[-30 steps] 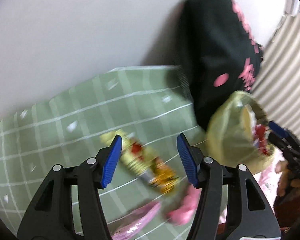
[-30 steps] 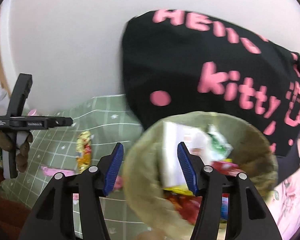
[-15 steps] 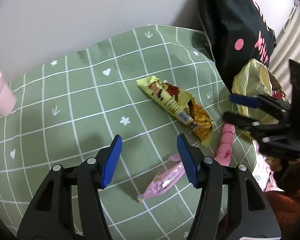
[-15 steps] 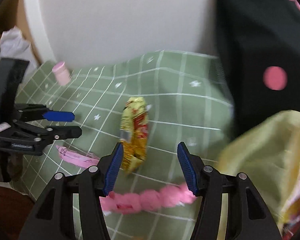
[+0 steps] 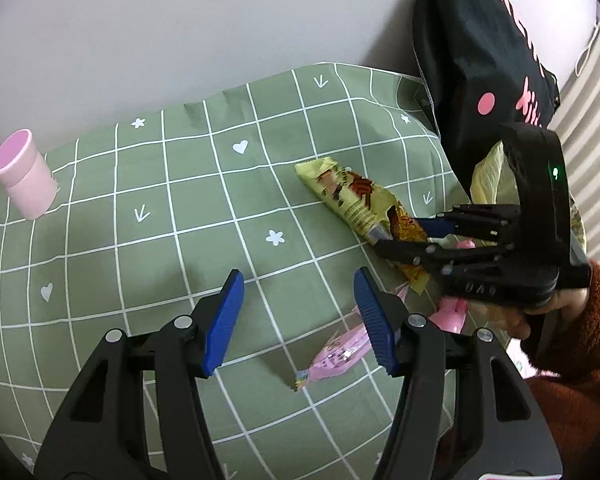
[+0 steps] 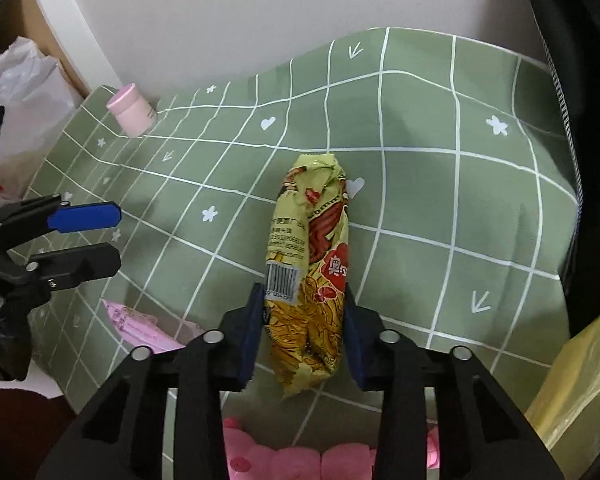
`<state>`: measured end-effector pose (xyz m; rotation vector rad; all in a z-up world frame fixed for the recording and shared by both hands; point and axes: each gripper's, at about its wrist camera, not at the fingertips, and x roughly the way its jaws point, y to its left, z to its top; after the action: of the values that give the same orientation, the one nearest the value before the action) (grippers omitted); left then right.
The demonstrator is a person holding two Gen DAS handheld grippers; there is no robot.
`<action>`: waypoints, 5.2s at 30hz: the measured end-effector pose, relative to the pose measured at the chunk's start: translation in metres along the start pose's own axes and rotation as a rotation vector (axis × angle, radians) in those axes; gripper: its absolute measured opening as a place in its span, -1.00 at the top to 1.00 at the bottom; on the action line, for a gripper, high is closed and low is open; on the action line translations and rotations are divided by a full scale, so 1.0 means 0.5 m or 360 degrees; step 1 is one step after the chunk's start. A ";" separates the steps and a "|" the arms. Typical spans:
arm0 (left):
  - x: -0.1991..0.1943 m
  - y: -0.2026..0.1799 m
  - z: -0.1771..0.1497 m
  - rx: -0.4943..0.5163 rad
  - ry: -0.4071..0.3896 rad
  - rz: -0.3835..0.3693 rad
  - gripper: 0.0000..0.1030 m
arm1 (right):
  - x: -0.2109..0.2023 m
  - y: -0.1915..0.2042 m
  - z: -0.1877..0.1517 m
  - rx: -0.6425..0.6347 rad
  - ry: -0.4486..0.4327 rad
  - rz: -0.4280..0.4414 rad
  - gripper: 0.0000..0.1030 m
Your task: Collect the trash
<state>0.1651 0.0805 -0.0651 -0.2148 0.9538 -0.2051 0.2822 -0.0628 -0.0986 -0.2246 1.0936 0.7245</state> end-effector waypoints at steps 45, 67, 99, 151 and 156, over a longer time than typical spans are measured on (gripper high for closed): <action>-0.118 -0.141 0.237 0.0336 -0.0383 -0.0108 0.68 | -0.404 -0.053 -0.032 0.0091 -0.0686 -0.0438 0.44; 0.097 -0.561 0.224 0.0869 0.0089 -0.0820 0.68 | -0.563 -0.274 -0.293 0.0820 -0.0675 -0.0797 0.43; 0.228 -0.560 0.263 0.0885 0.0343 -0.0948 0.66 | -0.455 -0.315 -0.289 0.0946 -0.0451 -0.0797 0.42; -0.351 -0.225 -0.139 0.0079 -0.0560 0.0435 -0.59 | -0.506 0.190 -0.341 0.0357 -0.0843 -0.0451 0.07; -0.355 -0.228 -0.146 0.0067 -0.0549 0.0422 -0.59 | -0.511 0.196 -0.350 0.0357 -0.0858 -0.0461 0.07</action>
<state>-0.0038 0.0117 0.0641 -0.0792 0.6258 0.0564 0.0264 -0.1855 0.0596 0.0100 0.6014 0.3637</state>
